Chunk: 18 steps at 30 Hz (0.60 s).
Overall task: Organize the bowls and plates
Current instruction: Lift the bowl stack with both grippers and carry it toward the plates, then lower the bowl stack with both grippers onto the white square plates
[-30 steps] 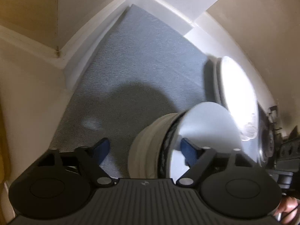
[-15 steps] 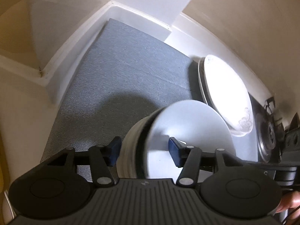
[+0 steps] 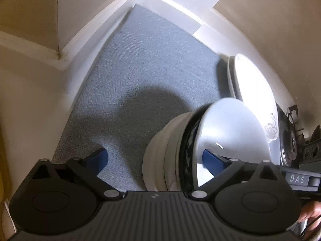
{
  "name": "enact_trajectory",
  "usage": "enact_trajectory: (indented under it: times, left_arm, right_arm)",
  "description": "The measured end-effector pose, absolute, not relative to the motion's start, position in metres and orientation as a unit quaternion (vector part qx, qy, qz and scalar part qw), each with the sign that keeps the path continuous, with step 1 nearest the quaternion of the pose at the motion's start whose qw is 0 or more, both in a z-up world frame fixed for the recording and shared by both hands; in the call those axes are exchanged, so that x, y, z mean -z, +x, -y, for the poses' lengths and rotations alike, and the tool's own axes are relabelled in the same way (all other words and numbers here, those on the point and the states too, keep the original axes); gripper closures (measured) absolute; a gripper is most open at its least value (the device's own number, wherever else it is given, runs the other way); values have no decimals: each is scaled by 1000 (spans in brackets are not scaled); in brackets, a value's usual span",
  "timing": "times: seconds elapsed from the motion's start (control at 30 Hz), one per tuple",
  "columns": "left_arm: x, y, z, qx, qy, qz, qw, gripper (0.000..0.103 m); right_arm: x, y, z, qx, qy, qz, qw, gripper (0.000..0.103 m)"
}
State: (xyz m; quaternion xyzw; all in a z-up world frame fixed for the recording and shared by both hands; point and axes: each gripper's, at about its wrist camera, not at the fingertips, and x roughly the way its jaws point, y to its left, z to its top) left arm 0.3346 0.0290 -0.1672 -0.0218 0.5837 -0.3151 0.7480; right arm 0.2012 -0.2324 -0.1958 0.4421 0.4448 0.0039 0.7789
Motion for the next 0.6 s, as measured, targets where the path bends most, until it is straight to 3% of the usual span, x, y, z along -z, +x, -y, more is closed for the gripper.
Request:
enact_trajectory:
  times: [0.13,0.3,0.5,0.53,0.6]
  left_arm:
    - [167,335,-27,325,-14,-573,752,0]
    - [170,332,-37,331,-40,-554,763,0]
    - [169,340,-45,340,-60,-564,750,1]
    - [168,340,-45,342,-58,-566,748,2]
    - [168,338,-44,364,-59,-567,737,23]
  right_arm:
    - [198,202,236,-11,453,-439,776,29]
    - [202,203,236,-28,469,-427,772,13]
    - [203,198,231,-30,467,-408,784,8]
    - [203,197,230,-28,467,-406,785,8]
    - [202,197,228,-25,464,-408,786,14]
